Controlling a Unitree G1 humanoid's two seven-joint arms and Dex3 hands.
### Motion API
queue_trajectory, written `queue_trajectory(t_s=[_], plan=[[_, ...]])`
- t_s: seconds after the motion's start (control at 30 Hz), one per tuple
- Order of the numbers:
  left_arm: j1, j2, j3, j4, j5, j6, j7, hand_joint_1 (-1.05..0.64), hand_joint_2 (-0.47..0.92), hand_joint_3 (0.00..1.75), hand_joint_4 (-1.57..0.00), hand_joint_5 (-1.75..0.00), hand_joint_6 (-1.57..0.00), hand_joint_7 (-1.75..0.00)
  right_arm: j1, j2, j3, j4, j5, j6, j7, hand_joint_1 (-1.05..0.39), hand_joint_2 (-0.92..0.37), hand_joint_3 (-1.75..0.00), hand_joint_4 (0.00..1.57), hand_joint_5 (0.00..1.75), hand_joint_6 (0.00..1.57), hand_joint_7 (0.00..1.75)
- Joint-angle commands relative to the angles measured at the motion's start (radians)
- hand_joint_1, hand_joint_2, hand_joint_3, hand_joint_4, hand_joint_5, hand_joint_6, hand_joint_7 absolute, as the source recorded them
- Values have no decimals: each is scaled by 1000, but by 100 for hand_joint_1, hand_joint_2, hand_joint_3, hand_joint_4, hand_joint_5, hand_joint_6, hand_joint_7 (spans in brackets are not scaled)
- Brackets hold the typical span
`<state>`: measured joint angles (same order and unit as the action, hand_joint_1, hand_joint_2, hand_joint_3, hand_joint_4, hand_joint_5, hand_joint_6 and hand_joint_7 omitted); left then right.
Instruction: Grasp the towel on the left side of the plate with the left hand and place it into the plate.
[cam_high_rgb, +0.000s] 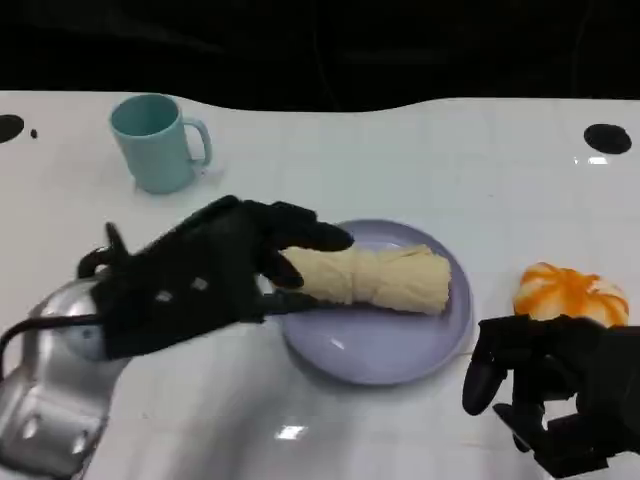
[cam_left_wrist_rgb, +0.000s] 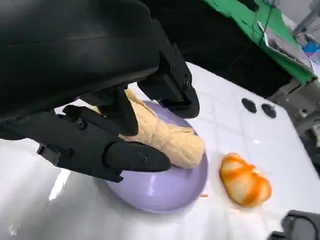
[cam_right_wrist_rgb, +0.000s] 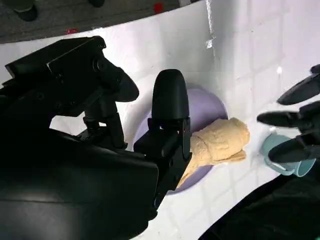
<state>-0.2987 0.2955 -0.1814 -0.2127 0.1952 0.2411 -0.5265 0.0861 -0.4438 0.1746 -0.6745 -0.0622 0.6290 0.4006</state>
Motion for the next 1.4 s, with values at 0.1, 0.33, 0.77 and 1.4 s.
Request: queue_trajectory(t_s=[0.1,0.33,0.77,1.4], plan=[[127,-19,137,-141,-212,157,5,-14,66,87,-77,-118,-98,-42,-5,-5,-2,-11,-5,22,-4,3,-59,-104,70,167,68,143],[256,-58,241,-359,-395,439,70,-12,47,125,-70,-159,-73,-119,-11,-8,2,-9,-7,24,-2,2,-60,-103,70,168,68,143],[357,-97,334,-487,-622,727,183,-9,61,116,-80,-175,-74,-155,-3,-20,-23,2,8,11,11,3,-60,-102,69,167,68,143],[347,-81,295,-375,-663,675,191,-13,64,112,-78,-175,-68,-161,32,-26,-62,53,24,-99,29,4,-59,-105,71,167,68,143]])
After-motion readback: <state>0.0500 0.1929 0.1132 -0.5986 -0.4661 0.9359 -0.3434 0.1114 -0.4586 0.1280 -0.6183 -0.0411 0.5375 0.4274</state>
